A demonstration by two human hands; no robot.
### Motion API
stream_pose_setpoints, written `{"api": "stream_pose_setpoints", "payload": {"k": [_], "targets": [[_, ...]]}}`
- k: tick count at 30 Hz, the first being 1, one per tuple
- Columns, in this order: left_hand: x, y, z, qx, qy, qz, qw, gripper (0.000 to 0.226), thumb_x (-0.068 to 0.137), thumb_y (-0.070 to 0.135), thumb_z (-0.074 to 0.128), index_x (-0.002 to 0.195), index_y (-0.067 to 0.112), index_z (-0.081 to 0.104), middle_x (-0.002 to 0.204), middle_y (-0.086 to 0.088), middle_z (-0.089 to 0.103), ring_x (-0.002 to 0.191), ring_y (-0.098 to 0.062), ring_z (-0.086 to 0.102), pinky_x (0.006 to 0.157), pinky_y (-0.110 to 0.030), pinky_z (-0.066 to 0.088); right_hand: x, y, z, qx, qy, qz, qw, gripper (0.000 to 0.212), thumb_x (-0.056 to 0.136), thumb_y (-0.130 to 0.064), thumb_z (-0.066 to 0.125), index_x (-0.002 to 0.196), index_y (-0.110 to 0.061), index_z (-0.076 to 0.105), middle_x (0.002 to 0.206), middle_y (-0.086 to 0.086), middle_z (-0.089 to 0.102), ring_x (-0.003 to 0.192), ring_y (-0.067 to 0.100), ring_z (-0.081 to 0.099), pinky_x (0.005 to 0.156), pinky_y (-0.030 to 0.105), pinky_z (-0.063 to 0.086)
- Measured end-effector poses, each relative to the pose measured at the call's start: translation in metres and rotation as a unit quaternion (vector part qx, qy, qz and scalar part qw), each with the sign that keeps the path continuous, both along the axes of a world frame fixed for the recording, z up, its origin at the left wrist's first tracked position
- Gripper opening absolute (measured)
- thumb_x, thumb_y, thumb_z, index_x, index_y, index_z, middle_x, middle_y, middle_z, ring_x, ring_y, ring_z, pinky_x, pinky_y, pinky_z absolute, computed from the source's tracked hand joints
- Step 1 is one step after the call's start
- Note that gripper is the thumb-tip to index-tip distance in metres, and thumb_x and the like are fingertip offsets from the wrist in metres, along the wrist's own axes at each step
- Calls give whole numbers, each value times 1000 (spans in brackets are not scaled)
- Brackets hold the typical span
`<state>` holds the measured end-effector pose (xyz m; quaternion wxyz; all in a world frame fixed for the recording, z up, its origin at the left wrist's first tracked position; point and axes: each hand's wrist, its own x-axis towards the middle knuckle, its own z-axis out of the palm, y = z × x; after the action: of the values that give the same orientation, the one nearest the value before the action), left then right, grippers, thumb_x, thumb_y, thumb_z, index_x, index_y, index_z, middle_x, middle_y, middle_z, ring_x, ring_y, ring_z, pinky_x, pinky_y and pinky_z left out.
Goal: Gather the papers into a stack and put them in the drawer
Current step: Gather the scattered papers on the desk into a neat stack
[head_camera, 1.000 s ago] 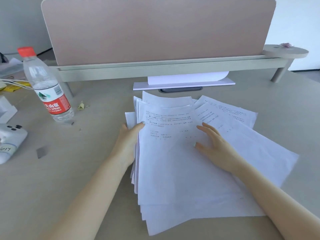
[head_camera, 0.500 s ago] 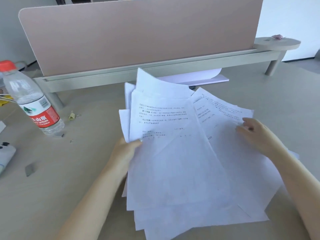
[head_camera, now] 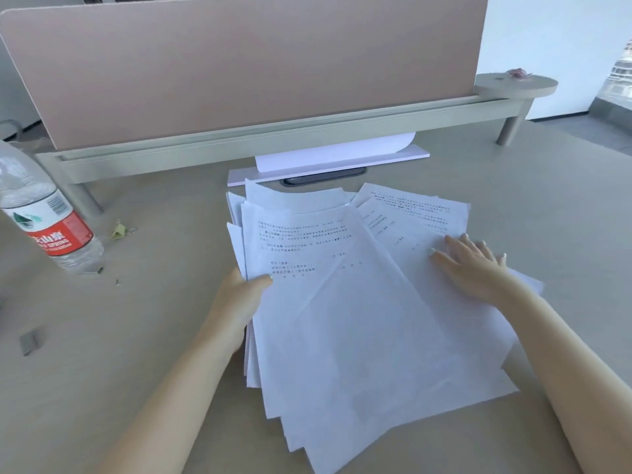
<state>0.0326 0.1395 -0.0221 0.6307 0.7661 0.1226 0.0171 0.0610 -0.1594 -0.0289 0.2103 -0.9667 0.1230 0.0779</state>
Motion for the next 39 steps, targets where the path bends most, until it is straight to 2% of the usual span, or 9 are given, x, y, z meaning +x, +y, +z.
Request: {"api": "stream_pose_setpoints", "payload": {"k": [5,12,15,18,24,27,32,36,39], "targets": [[-6,-13,1,-24,-18,-29,999,28,87,10,53,78,36,57,72,24,63,64,6,63,55,-15,44,-22,25,14,128,11,52,990,64,92,-57,25,149,-32,8,160,-7,-7,148,16,-2,119,44,2],[-2,-11,-9,17,12,-34,999,35,85,1,48,98,33,54,87,20,57,80,-2,53,63,-19,40,-23,14,18,124,-45,13,991,57,91,-53,36,142,-29,33,149,4,41,133,26,40,105,41,31],[6,-2,-9,21,31,-19,999,30,84,-3,50,89,25,61,87,10,61,87,-13,55,67,-22,41,-9,-1,3,44,-61,-9,997,52,93,-46,32,140,-24,36,152,2,34,140,24,29,113,49,20],[15,13,-3,38,52,-15,998,31,84,-3,52,108,15,59,104,-3,62,97,-20,54,79,-28,40,0,-7,-10,-45,-39,33,998,44,95,-44,22,133,-28,39,155,-5,25,144,16,14,115,56,2],[41,29,7,83,72,-65,992,41,83,0,58,124,4,54,122,-9,61,111,-24,56,97,-34,41,1,-4,-11,19,-63,76,995,49,95,-50,18,136,-35,41,158,-9,19,147,10,7,115,51,-7],[50,16,5,97,75,-93,988,40,84,3,58,124,5,55,122,-8,60,108,-23,56,94,-32,40,2,-4,-15,39,-88,64,993,53,95,-51,19,131,-25,47,153,-5,34,146,10,14,115,49,-2],[55,-15,2,102,70,-150,981,39,85,5,55,122,14,55,117,-3,60,102,-20,53,74,-24,41,1,-8,-23,15,-93,66,993,60,91,-57,24,143,-28,29,154,-8,30,144,11,20,118,45,4],[48,-34,10,35,25,-163,986,34,87,1,53,118,15,55,111,-1,60,103,-19,55,73,-17,41,2,-10,-21,216,-199,-42,955,68,91,-42,48,148,-24,15,156,-7,24,143,17,24,118,37,15],[42,-33,17,-45,-8,-155,987,32,88,2,53,119,11,57,115,-4,61,108,-19,57,85,-19,45,0,-12,-9,464,-273,-104,836,64,88,-31,59,143,-21,29,150,-3,38,135,14,40,107,32,36]]}}
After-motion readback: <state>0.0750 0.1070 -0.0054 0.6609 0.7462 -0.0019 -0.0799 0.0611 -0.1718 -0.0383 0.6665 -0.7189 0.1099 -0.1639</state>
